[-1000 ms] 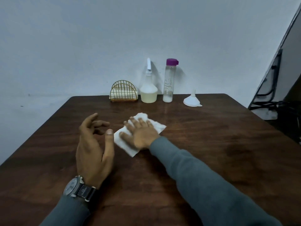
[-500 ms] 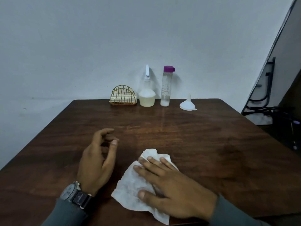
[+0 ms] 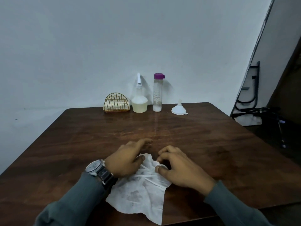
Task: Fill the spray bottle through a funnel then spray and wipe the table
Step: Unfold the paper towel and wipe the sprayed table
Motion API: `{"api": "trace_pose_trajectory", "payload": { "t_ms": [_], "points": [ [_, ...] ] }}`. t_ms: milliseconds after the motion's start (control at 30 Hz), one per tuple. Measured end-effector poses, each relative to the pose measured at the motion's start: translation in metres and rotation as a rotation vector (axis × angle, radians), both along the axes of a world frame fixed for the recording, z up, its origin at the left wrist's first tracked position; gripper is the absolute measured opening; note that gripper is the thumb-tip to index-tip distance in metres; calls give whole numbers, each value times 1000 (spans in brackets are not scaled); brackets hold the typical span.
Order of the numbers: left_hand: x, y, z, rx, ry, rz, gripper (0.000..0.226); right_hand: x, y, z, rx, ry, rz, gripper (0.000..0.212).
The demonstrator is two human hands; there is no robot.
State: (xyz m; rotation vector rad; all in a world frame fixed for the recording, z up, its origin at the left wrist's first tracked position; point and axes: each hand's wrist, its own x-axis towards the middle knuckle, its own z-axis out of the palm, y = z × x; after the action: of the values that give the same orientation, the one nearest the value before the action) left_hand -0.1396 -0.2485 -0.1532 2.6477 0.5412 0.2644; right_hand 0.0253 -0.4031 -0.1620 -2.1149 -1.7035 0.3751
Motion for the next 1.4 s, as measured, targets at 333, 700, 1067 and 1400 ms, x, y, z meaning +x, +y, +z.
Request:
{"api": "trace_pose_trajectory", "payload": {
  "t_ms": [333, 700, 1067, 1400],
  "points": [
    [-17, 11, 39, -142, -169, -55, 55, 17, 1, 31, 222, 816, -23, 20],
    [-28, -28, 80, -258, -863, 20, 54, 18, -12, 91, 595, 695, 40, 14],
    [-30, -36, 6, -121, -318, 296, 84, -5, -10, 14, 106, -35, -53, 44],
    [-34, -46, 9, -85, -504, 356, 53, -37, -4, -2, 86, -151, 137, 28]
  ]
}}
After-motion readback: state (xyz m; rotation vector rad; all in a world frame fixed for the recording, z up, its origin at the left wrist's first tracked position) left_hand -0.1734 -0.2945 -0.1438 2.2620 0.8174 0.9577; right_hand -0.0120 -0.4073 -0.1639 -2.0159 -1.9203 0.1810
